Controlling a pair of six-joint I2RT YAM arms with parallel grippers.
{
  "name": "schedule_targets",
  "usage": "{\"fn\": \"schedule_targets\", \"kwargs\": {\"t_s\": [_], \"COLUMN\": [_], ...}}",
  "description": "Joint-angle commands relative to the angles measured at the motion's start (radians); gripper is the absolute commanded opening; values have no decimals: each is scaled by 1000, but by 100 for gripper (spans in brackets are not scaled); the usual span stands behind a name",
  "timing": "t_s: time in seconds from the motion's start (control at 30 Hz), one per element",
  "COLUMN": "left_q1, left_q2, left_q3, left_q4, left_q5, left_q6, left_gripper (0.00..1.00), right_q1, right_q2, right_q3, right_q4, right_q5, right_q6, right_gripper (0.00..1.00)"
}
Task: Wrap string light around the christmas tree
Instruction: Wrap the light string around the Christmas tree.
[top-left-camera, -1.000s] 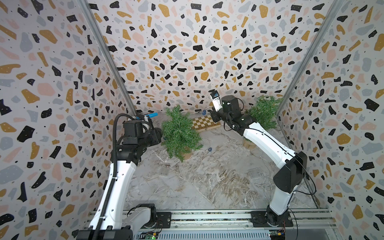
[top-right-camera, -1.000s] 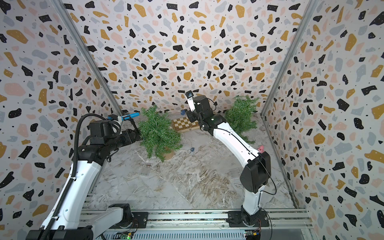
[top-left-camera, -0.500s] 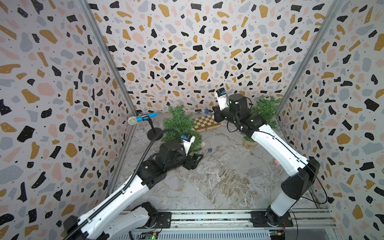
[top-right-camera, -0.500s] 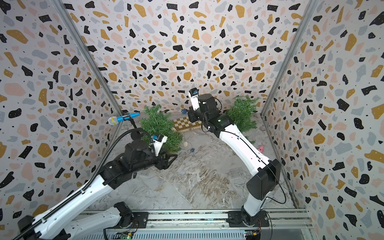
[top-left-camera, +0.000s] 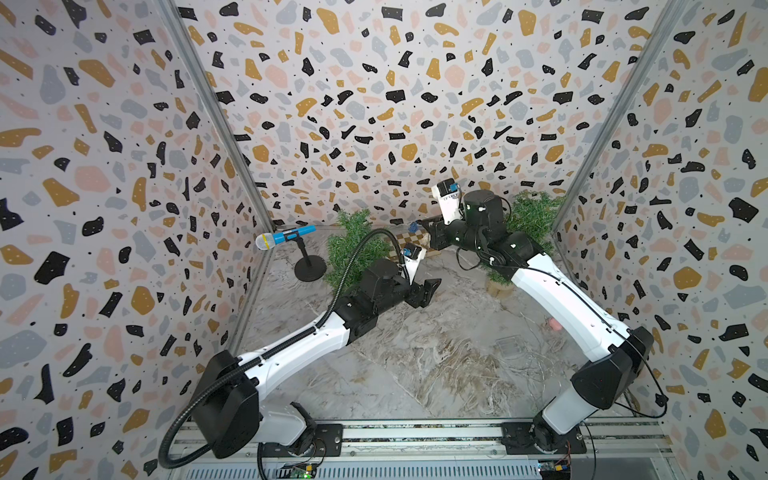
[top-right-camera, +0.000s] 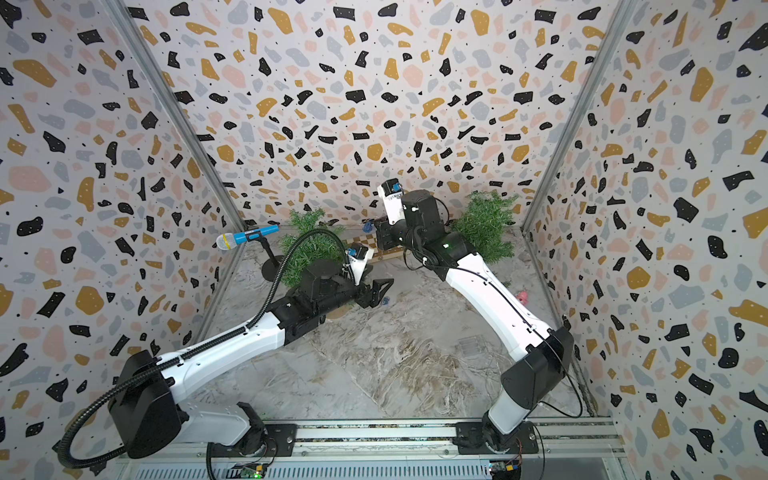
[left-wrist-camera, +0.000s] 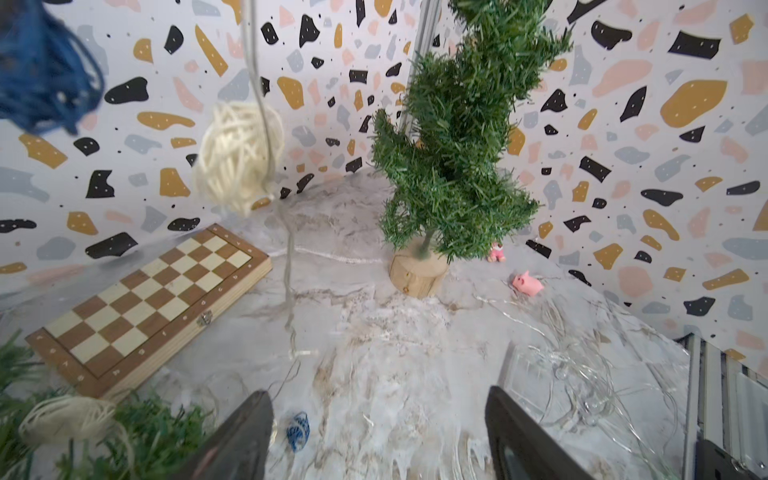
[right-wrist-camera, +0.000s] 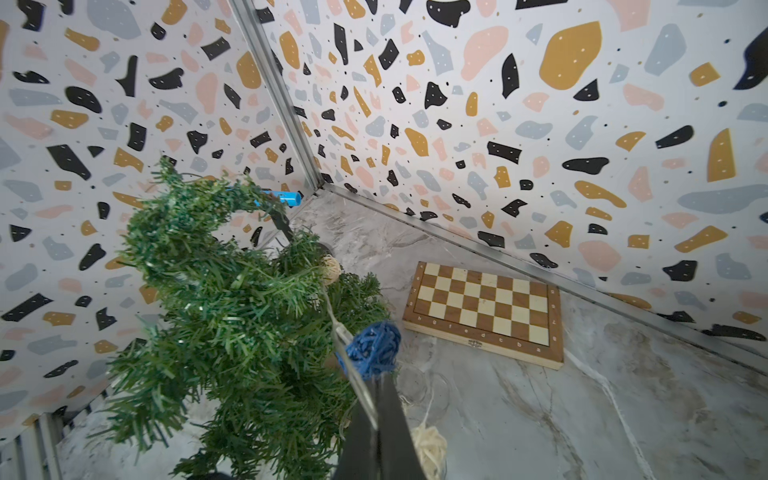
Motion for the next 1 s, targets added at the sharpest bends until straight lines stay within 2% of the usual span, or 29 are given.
{"fn": "schedule_targets", "kwargs": {"t_s": [0.0, 0.13, 0.2, 0.43, 0.6, 0.83, 0.97], "left_q1": [34, 34, 35, 36, 36, 39, 39], "left_q2": [67, 143, 160, 129, 45, -27, -22], "left_q3": [73, 110, 111, 106, 132, 227, 292], "left_q4": [153, 189, 211, 154, 0, -238, -322], "left_q5": [36, 43, 27, 65, 135, 164, 198], "left_q6": [-6, -14, -19, -55, -120, -118, -136], "left_gripper": [75, 62, 45, 0, 0, 0, 0], "right_q1": [1, 1, 0, -3, -35, -81, -86], "right_q2": [-46, -47, -49, -55, -90, -213, -297], "right_q3": [-2, -11, -20, -49, -122, -283, -379], "right_q4": [34, 47, 54, 87, 160, 315, 341], "right_q5": [-61, -68, -66, -65, -113, -177, -151], "right_q6": [44, 54, 57, 61, 71, 107, 92], "right_gripper": [0, 0, 0, 0, 28, 47, 61]}}
